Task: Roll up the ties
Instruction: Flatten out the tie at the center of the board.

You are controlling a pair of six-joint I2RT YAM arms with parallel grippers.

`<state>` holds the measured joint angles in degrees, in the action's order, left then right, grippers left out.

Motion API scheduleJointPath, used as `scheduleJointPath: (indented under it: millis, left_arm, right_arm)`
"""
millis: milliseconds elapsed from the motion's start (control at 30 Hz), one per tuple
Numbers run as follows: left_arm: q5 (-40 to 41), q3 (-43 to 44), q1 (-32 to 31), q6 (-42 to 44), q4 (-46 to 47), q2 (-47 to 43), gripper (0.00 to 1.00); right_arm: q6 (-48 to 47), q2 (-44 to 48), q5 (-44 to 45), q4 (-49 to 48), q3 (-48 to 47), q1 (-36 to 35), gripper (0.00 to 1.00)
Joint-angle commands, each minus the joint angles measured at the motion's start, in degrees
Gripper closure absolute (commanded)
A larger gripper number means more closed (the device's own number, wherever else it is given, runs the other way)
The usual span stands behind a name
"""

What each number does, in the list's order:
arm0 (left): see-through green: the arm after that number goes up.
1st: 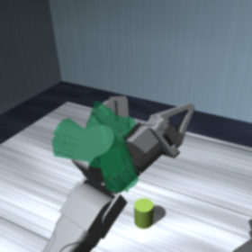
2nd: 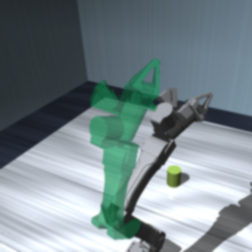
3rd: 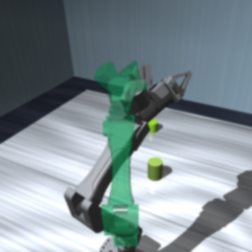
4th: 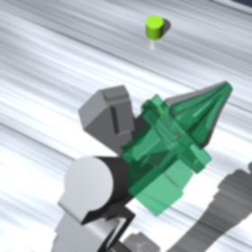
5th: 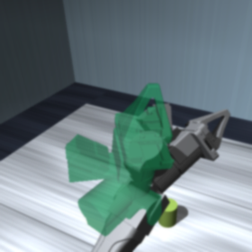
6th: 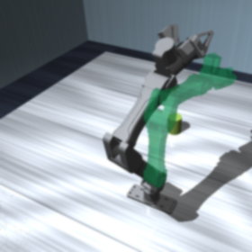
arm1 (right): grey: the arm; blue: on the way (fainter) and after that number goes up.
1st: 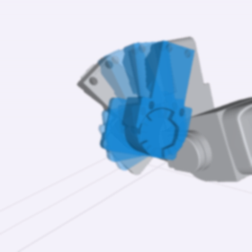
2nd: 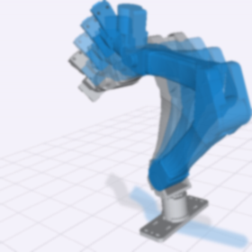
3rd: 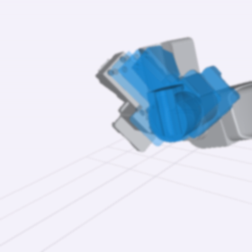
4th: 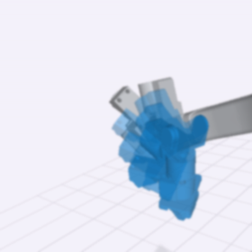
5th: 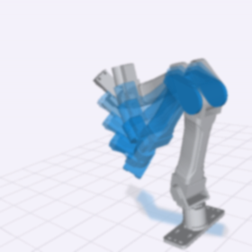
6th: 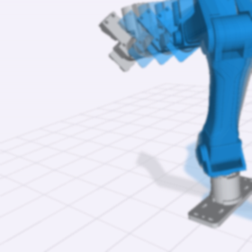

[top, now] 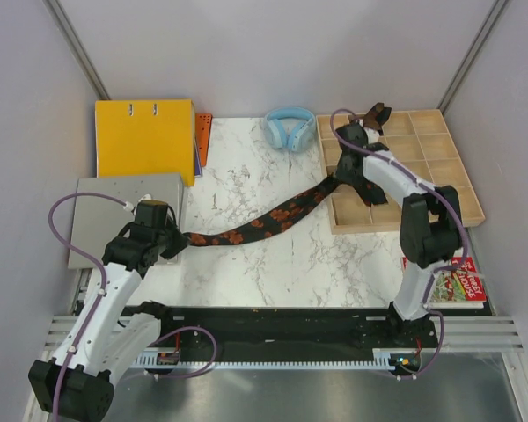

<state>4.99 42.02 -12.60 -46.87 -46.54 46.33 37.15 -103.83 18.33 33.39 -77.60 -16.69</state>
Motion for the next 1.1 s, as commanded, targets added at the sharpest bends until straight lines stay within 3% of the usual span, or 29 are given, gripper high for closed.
scheduleJointPath:
  millis: [0, 133, 200, 267, 433, 633, 667, 800, 933, 1067]
  left_arm:
    - [0.46, 0.52, 0.29, -0.41, 1.37, -0.18, 0.98]
    - [-1.03, 0.08, 0.38, 0.03, 1.37, -0.62, 0.98]
    - [-1.56, -0.27, 0.47, 0.11, 1.54, -0.71, 0.98]
    - [-2.18, -0.8, 0.47, 0.38, 1.37, -0.71, 0.98]
    - [-4.72, -2.99, 0.47, -0.76, 2.16, -1.5, 0.98]
    - [-11.48, -4.31, 0.47, -4.36, 1.98, -6.15, 0.98]
    - [-12.37, -4.66, 0.47, -6.2, 1.72, -7.38, 0.98]
    - [-14.66, -5.63, 0.47, -9.37, 0.76, -12.74, 0.98]
    - [-12.99, -5.11, 0.47, -9.03, -1.27, -13.37, 0.98]
    - [-13.78, -5.46, 0.47, -9.38, -1.18, -12.84, 0.98]
  right_arm:
    - [-3.04, -14.32, 1.89, 4.39, -22.02, 3.76, 0.55]
    - [-4.63, -30.17, -0.57, 13.0, -48.61, 6.13, 0.55]
    - [-4.54, -36.08, -2.14, 16.6, -55.26, 6.58, 0.56]
    - [-4.28, -35.75, -2.94, 16.63, -57.84, 6.76, 0.55]
    - [-4.01, -26.0, -6.37, 10.04, -45.13, 6.41, 0.54]
    - [-4.36, -9.57, -6.29, 4.59, -29.66, 5.18, 0.45]
    - [-4.36, -6.59, -5.76, 4.32, -28.49, 5.0, 0.4]
    - [-4.45, -2.17, -4.18, 4.5, -24.63, 5.0, 0.38]
    - [-4.1, 1.69, -6.54, 3.97, -19.27, 4.91, 0.55]
    - [-3.57, 1.97, -8.75, -0.51, -11.09, 4.12, 0.81]
